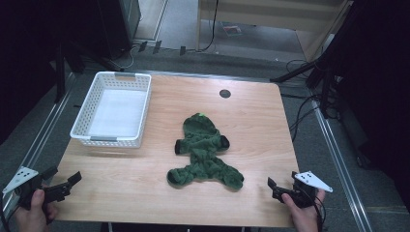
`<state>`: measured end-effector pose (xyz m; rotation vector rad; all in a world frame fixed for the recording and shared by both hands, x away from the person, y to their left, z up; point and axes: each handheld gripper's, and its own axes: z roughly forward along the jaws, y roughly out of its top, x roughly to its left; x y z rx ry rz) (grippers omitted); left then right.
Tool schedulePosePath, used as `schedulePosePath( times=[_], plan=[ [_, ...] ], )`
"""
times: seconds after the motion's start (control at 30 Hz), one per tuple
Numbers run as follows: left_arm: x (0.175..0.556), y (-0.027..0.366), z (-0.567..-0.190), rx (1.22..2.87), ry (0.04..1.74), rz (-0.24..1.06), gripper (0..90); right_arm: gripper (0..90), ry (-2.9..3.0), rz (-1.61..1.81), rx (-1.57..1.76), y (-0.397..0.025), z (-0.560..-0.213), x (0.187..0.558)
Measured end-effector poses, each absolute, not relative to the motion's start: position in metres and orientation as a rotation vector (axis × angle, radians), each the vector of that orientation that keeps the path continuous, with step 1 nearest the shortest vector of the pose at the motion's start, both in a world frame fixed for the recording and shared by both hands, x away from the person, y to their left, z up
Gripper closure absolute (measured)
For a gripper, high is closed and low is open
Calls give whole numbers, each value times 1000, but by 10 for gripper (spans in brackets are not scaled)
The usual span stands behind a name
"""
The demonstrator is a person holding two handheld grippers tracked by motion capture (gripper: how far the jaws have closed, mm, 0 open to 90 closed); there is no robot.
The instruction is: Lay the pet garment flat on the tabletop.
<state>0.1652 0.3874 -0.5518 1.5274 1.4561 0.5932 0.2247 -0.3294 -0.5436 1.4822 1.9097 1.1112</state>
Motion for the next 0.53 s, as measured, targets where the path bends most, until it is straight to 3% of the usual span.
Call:
schedulePosePath(
  times=[0.13,0.53],
  plan=[
    [168,379,-553,1599,1459,616,10,15,1889,1119,1499,-331,-544,227],
    [175,381,-555,1609,1522,571,10,16,1879,1111,1509,-330,-546,229]
  ],
)
